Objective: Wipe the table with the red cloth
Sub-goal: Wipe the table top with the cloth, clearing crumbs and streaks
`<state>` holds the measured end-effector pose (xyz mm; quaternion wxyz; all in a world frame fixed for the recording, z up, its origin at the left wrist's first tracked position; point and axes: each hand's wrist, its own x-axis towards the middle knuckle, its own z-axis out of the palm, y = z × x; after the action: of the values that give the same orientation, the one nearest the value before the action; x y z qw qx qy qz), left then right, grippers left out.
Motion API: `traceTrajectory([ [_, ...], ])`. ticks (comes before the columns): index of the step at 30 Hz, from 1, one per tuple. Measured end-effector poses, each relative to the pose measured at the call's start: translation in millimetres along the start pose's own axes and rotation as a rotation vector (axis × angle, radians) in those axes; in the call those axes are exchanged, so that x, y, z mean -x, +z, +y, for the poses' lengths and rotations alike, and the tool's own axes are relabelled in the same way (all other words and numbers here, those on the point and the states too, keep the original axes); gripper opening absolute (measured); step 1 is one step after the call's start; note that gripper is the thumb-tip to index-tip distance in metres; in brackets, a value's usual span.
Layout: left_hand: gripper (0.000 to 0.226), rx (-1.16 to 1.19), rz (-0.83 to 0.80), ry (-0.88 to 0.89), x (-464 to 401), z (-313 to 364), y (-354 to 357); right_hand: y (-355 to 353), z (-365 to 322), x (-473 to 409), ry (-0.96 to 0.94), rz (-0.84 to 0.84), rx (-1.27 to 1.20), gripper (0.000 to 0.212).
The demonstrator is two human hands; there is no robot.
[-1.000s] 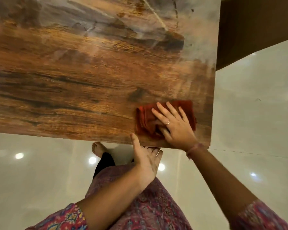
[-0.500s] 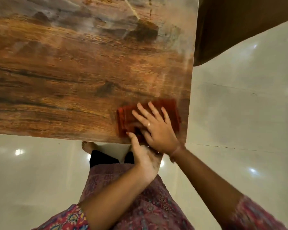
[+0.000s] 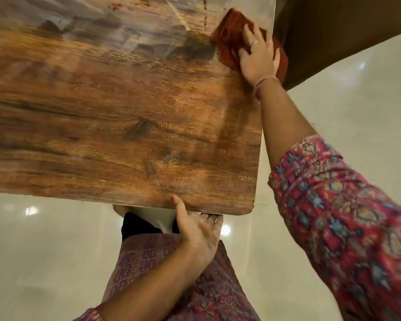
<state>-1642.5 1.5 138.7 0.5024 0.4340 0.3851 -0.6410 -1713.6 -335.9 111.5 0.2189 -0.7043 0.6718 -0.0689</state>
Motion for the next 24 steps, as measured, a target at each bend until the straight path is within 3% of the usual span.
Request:
traceTrajectory([
  [4,0.088,-0.021,0.015,-0.014,-1,-3,2,23,12,115,-0.066,0.047,0.008,0.054],
  [7,0.087,-0.026,0.039,-0.020,-1,-4,8,34,22,218,-0.074,-0.015,-0.014,0.056],
  [9,0.087,-0.045,0.052,-0.014,-2,-5,11,37,30,239,-0.078,-0.062,-0.001,0.056],
  [12,0.087,-0.080,0.068,-0.010,-2,-4,14,28,31,192,-0.107,-0.028,-0.007,0.053],
  [15,0.086,-0.108,0.091,-0.015,-2,-3,14,12,25,90,-0.101,0.038,0.050,0.051],
  [19,0.086,-0.077,0.080,-0.034,-2,1,9,-6,1,-16,0.048,0.017,0.057,0.053],
  [21,0.086,-0.082,0.065,-0.038,-1,4,9,3,-21,-10,0.094,0.035,0.063,0.055],
  [24,0.084,-0.080,0.061,-0.055,-1,5,8,38,-54,68,-0.171,-0.009,0.124,0.058],
])
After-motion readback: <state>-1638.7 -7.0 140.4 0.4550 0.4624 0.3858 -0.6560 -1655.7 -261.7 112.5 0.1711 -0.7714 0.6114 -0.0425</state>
